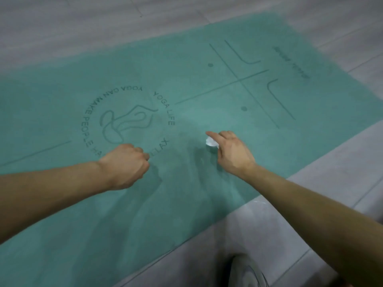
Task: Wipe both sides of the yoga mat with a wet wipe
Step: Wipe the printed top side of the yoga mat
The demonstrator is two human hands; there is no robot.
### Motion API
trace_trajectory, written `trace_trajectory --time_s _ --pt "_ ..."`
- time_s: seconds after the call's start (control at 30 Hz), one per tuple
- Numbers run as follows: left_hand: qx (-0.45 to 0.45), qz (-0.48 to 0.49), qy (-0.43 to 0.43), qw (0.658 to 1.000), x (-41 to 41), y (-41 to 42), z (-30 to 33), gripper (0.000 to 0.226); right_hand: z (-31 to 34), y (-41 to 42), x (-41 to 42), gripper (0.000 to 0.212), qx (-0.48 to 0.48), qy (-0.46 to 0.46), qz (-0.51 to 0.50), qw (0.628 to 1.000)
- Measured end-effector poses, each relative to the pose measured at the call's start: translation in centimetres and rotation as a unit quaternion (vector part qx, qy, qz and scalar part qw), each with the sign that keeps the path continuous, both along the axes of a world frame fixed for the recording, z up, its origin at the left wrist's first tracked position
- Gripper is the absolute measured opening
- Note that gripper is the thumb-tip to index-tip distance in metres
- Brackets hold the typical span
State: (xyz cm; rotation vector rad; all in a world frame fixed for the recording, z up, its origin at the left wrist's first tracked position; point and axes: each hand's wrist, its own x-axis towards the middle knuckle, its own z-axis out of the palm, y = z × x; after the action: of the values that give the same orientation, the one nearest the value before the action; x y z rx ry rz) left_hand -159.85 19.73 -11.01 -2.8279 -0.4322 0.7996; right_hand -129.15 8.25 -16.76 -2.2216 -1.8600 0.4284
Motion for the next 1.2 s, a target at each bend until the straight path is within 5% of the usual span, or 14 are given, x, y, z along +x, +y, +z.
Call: trace_trajectory --time_s 0.17,0.4,0.53,0.63,0.8,0.9,1.07,1.2 --pt "0.011 0.121 -0.005 0.993 -2.5 0.9 0.8 0.045 1.7 3.5 -3.1 0.082 -0.09 -0.015 0.091 0.992" --pt "-0.084 0.279 0.006 0.957 -4.9 -5.2 6.6 0.035 8.9 0.0 -5.3 0.045 -0.172 0.021 0.041 0.984" --pt "-0.095 0.27 0.019 0.958 -5.1 -8.0 15.1 0.033 17.1 -3.4 -5.2 0.036 -0.174 0.062 -0.027 0.982" --pt "-0.101 0.274 0.024 0.956 -3.6 -8.6 23.4 0.029 24.7 -6.4 -4.5 0.007 -0.153 0.085 -0.072 0.982" --pt "-0.116 0.277 0.038 0.953 1.0 -8.7 37.2 0.027 36.9 -9.3 -1.6 0.026 -0.141 0.041 -0.013 0.989" --pt "-0.101 0.272 0.012 0.957 4.2 -8.4 43.1 0.024 41.9 -9.9 1.2 0.033 -0.15 0.053 -0.062 0.985" --pt "-0.088 0.231 -0.018 0.969 10.6 -6.0 46.1 0.022 45.7 -10.3 7.1 0.015 -0.131 0.078 -0.202 0.967" --pt "-0.094 0.193 -0.009 0.977 17.4 -4.8 44.1 0.025 45.3 -11.1 13.8 0.019 -0.112 0.057 -0.273 0.954"
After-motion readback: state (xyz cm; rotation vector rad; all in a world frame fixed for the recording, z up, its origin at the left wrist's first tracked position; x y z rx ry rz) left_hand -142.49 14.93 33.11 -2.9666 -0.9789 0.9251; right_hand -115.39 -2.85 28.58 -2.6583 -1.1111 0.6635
